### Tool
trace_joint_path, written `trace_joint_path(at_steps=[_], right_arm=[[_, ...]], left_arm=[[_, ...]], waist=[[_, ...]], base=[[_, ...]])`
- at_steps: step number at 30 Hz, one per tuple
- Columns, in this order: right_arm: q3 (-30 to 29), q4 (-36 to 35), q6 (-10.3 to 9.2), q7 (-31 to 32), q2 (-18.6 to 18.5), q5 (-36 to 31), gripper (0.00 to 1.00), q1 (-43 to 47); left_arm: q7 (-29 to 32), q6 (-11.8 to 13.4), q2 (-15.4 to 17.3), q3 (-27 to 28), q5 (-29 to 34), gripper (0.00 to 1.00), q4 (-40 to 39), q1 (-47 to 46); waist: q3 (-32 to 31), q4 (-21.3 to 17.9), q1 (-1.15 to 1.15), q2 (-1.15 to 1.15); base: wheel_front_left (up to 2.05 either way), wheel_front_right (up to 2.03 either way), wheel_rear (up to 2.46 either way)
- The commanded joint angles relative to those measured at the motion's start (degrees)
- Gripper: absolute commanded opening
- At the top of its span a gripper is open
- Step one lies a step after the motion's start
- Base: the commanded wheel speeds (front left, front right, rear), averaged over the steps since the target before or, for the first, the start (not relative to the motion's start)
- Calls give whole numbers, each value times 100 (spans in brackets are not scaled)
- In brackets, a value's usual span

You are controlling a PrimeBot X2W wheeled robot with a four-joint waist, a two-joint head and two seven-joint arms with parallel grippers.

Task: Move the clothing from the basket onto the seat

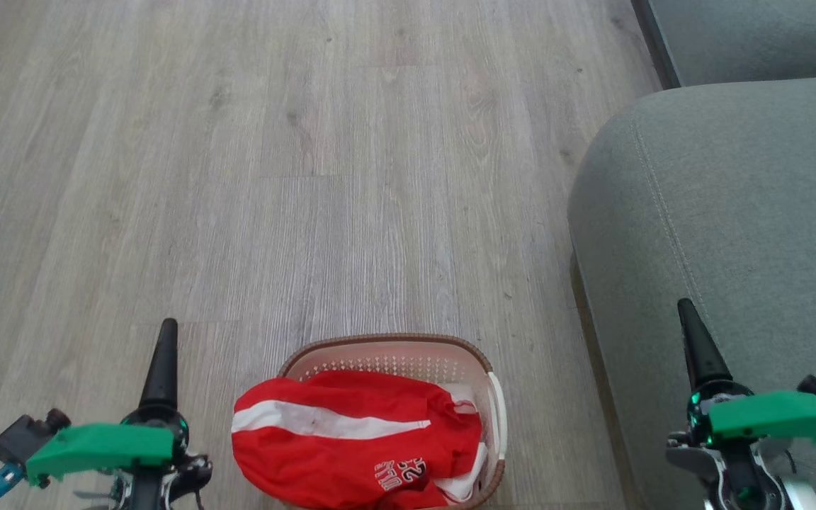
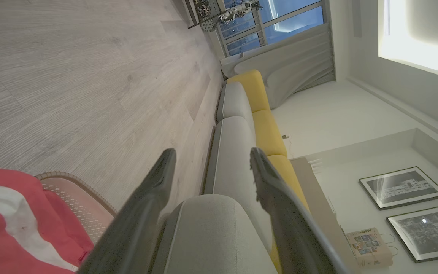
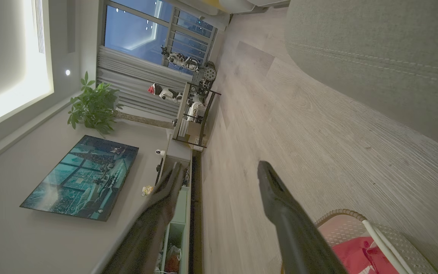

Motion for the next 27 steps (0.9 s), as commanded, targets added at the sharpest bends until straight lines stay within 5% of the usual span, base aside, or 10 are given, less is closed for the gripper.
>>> trace_joint_path(at_steps=[1,27], right_arm=[[82,-261,0,-58,-57,-129,100,-269],[457,-302,-1,-497,-189,-2749,100,-362]], left_arm=[[-66,-14,85,31,150,100,-237,-325],[-502,131,175,-168,2791,100,-339,-353]], waist=[[-1,1,0,0],[-3,27,0,0]], base=[[0,0,0],[0,0,0]])
